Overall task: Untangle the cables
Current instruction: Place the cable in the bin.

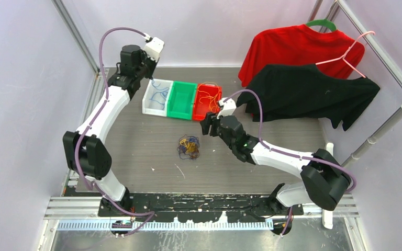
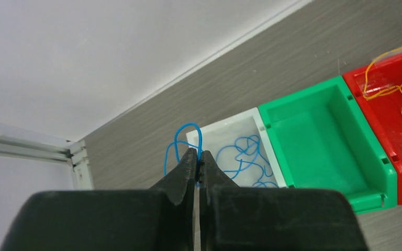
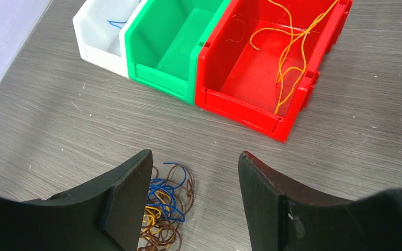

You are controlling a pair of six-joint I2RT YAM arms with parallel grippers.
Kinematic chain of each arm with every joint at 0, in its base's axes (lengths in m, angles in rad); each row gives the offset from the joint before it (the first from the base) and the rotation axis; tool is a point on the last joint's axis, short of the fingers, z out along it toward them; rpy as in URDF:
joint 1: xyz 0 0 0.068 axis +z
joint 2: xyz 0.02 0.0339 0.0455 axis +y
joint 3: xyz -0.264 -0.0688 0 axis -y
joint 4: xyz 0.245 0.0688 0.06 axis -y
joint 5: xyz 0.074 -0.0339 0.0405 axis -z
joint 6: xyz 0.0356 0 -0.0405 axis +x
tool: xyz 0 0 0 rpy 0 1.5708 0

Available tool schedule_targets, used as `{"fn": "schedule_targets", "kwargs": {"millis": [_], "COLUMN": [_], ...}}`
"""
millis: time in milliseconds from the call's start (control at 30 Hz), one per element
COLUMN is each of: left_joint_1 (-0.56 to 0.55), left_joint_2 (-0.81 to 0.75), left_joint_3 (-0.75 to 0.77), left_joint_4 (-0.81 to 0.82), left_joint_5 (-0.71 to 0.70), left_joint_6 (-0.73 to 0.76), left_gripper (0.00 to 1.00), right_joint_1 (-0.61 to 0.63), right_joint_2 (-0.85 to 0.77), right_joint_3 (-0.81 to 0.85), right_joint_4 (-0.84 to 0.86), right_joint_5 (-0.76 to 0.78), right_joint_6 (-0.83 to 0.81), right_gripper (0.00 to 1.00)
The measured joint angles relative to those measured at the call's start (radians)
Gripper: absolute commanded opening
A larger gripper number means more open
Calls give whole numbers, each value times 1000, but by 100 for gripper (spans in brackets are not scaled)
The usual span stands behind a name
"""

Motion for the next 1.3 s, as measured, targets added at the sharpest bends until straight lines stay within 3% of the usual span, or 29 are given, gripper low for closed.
{"fn": "schedule_targets", "kwargs": {"millis": [300,733,767,867,900,1167,1300], "left_joint_1": [-12,-12,-12,-7,-6,22,51], "left_joint_2": [53,288,299,336,349,368,368], "left_joint_3": [5,47,50,68,77,137,226], "left_joint_4": [-35,-116,-118,-132,-135,-212,-278], "left_joint_5": [27,69,71,76,76,99,160], "left_joint_6": [-3,-65,-64,-56,-61,-48,-62], "left_gripper": [0,0,6,59,64,71,64], "right_joint_1": [-21,-58,-60,-61,-61,-61,-61], "right_joint_2": [0,-4,-4,-4,-4,-4,-4], "right_joint_3": [-2,-15,-15,-15,-15,-12,0], "right_joint_4": [-2,-3,-3,-3,-3,-5,-18], "right_joint_5": [-1,-24,-28,-42,-45,-65,-72], "right_joint_6": [7,12,14,18,19,22,22], "right_gripper": [66,66,66,66,66,65,65]}}
